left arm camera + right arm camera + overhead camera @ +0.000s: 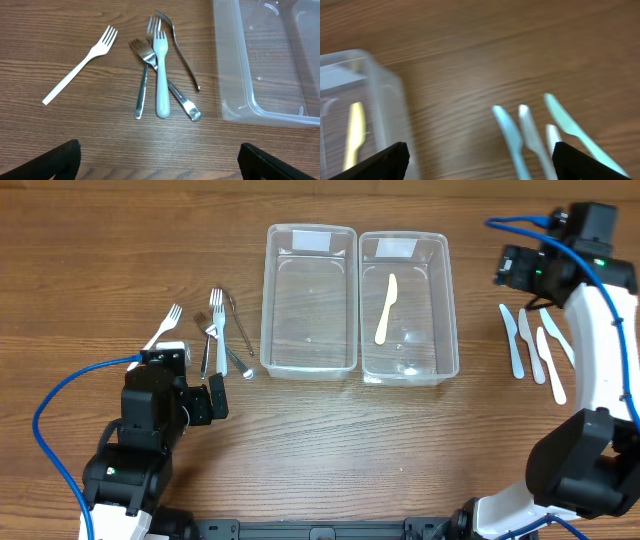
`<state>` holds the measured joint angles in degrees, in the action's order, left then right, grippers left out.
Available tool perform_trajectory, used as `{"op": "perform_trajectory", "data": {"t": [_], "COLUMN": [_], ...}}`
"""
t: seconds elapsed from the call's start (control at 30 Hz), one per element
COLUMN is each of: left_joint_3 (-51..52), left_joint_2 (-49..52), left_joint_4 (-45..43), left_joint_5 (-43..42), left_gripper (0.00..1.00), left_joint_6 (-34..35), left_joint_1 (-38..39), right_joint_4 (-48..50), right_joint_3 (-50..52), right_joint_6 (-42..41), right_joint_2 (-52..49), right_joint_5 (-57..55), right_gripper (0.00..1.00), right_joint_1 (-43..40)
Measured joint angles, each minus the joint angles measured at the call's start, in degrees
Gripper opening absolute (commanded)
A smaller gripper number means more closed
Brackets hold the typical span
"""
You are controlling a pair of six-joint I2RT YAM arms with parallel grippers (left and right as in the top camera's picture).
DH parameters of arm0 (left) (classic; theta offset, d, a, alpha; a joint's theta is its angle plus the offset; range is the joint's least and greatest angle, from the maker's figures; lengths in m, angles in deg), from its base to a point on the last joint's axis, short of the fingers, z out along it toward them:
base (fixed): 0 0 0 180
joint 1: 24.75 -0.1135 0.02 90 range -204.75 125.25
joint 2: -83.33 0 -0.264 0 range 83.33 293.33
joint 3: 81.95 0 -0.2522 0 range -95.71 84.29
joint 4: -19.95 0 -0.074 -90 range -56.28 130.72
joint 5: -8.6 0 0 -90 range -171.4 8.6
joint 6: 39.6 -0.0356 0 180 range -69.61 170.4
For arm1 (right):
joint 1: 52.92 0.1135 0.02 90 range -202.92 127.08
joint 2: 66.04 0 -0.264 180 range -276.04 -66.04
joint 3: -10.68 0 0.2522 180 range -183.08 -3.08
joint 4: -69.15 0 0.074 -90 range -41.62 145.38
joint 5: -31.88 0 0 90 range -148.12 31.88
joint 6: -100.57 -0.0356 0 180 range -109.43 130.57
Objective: Pack container
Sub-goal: 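Return the right gripper to the knives and grasp a light-blue knife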
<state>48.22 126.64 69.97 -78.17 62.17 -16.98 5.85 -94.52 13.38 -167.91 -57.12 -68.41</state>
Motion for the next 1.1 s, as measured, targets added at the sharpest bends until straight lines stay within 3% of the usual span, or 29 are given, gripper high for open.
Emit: {"op": "perform_trajectory", "data": {"t": [0.23,0.4,0.57,0.83,1.1], "left_joint_3": [0.0,0.0,0.0,0.0,0.0], "left_joint_2": [0.0,0.0,0.0,0.0,0.0], "left_joint_4": [0.0,0.0,0.0,0.0,0.0], "left_joint_5": [0.0,0.0,0.0,0.0,0.0], "left_gripper": [1.0,1.0,1.0,1.0,1.0], "left_joint_6": [0.0,0.0,0.0,0.0,0.0], "left_joint_1": [0.0,0.0,0.0,0.0,0.0], "right_joint_4": [-3.0,-4.6,-5.8,-6.9,-1.9], "right_joint_3": [1.4,2.1,2.1,2.2,8.0], "right_joint_6": [3.1,6.4,7.5,7.7,7.7], "right_joint_2": [-6.6,-13.3,-16.5,-18.0,-18.0], "right_joint_5": [-0.9,-1.7,-2.7,-2.9,-2.9], "right_gripper": [0.77,0.59,0.52,0.53,0.53], "right_joint_1": [-5.5,-5.2,-5.2,-5.2,-5.2]}}
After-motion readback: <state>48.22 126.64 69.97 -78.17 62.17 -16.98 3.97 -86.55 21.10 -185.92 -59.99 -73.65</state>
